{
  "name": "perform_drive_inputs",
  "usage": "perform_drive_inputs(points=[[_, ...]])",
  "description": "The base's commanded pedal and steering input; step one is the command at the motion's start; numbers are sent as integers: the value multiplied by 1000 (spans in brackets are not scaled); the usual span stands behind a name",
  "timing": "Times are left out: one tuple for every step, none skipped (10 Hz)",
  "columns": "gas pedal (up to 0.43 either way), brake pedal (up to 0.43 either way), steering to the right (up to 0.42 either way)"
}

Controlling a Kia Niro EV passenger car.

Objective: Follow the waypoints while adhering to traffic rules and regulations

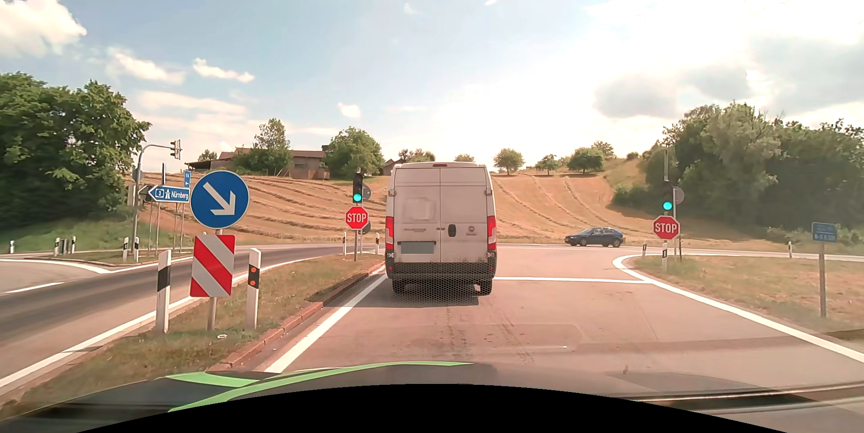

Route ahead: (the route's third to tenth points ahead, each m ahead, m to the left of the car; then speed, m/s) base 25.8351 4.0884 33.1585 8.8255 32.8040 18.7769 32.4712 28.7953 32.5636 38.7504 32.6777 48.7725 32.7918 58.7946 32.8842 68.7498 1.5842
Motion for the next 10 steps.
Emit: perform_drive_inputs(points=[[299,0,-2],[311,0,-2],[311,0,2],[311,0,11],[311,0,14],[311,0,16],[311,0,20],[311,0,24],[311,0,24],[311,0,25]])
